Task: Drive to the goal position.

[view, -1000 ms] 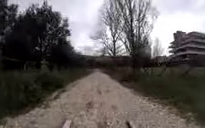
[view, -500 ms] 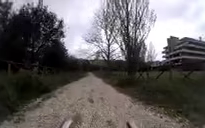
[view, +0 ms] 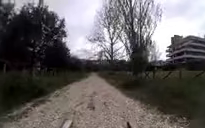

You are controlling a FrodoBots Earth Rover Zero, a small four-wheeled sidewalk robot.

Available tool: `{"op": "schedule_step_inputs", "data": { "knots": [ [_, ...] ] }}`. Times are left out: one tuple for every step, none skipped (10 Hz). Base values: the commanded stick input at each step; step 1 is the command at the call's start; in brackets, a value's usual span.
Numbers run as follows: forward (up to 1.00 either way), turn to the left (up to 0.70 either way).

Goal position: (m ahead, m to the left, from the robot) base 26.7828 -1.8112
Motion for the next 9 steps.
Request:
{"op": "schedule_step_inputs", "data": {
  "knots": [
    [0.7, 0.0],
    [0.7, 0.0],
    [0.7, 0.0],
    [0.7, 0.0],
    [0.7, 0.0],
    [0.7, 0.0],
    [0.7, 0.0],
    [0.7, 0.0],
    [0.7, 0.0]
  ]
}}
